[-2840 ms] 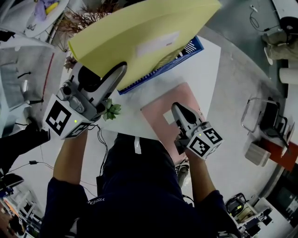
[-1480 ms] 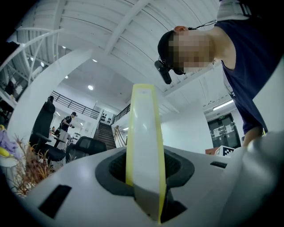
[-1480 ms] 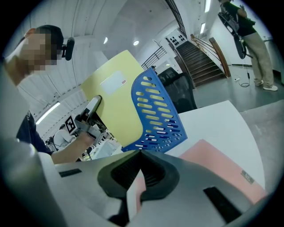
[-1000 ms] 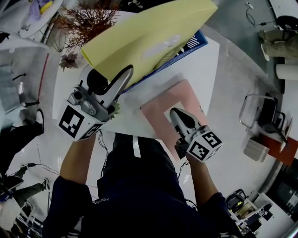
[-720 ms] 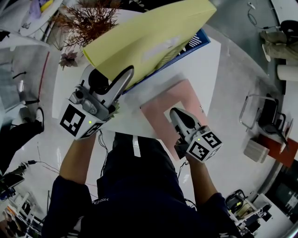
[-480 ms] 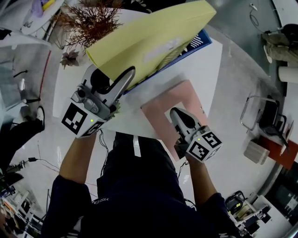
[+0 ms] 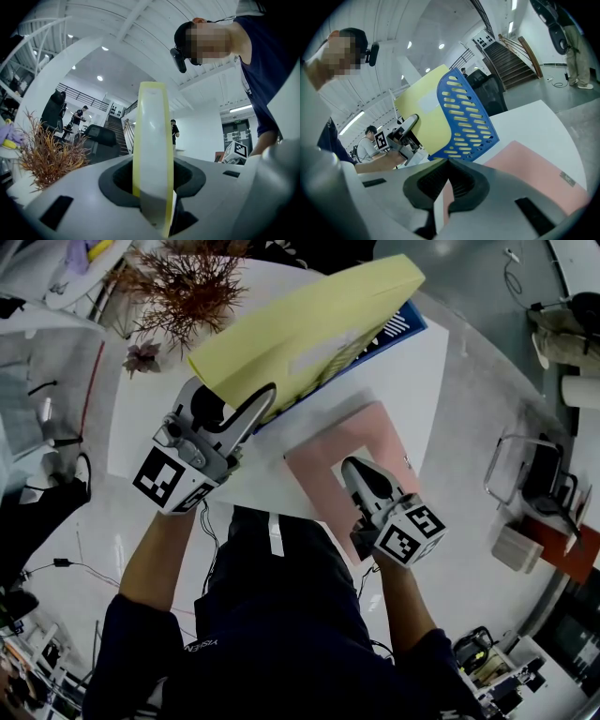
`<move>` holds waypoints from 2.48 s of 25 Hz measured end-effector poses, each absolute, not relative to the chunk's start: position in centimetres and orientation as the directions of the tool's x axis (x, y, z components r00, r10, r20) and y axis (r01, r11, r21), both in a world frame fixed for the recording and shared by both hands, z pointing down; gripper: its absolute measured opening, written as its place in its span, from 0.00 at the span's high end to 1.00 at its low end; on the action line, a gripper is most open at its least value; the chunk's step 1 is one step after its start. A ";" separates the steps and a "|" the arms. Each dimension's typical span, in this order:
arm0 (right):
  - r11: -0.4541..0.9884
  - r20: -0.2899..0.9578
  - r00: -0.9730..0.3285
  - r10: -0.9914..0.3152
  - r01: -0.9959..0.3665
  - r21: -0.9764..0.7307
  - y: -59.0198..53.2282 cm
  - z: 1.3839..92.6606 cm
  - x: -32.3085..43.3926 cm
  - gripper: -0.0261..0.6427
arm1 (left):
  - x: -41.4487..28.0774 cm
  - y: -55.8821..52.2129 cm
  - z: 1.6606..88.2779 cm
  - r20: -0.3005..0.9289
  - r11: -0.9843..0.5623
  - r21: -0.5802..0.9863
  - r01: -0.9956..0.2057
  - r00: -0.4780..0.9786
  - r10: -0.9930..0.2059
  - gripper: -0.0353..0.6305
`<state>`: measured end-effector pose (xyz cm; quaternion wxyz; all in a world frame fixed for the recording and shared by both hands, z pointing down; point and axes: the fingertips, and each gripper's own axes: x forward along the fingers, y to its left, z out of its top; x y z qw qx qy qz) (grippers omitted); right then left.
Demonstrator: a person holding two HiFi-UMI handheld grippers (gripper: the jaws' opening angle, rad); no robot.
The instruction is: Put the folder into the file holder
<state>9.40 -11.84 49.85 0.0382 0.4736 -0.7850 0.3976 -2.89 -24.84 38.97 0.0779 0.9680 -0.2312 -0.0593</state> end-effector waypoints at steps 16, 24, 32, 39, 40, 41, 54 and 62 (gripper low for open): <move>0.234 0.423 -0.548 -0.721 -0.768 -0.597 -11.6 49.9 9.3 0.95 | -2.6 -24.2 42.3 0.047 -0.885 0.162 -0.436 0.899 -0.434 0.69; 0.242 0.412 -0.555 -0.723 -0.762 -0.601 -11.6 49.9 9.2 0.95 | -2.5 -24.1 42.6 0.071 -0.888 0.144 -0.436 0.900 -0.430 0.68; 0.252 0.403 -0.561 -0.723 -0.757 -0.602 -11.7 49.7 9.1 0.95 | -2.8 -23.9 43.2 0.111 -0.886 0.137 -0.443 0.896 -0.431 0.67; 0.261 0.388 -0.561 -0.731 -0.756 -0.600 -12.0 48.8 8.9 0.95 | -3.0 -23.9 43.3 0.141 -0.879 0.145 -0.454 0.889 -0.436 0.63; 0.263 0.386 -0.560 -0.733 -0.756 -0.599 -12.0 48.7 9.0 0.95 | -3.0 -23.9 43.3 0.144 -0.878 0.150 -0.455 0.888 -0.436 0.61; 0.265 0.383 -0.559 -0.735 -0.757 -0.598 -12.0 48.6 9.1 0.95 | -3.0 -23.9 43.3 0.146 -0.877 0.156 -0.455 0.889 -0.435 0.61; 0.304 0.346 -0.572 -0.744 -0.751 -0.587 -10.9 46.9 9.8 0.95 | -3.3 -22.1 42.7 0.185 -0.857 0.174 -0.484 0.871 -0.455 0.53; 0.319 0.338 -0.580 -0.741 -0.747 -0.582 -10.3 46.5 10.0 0.95 | -4.2 -21.0 41.9 0.200 -0.839 0.148 -0.524 0.846 -0.494 0.52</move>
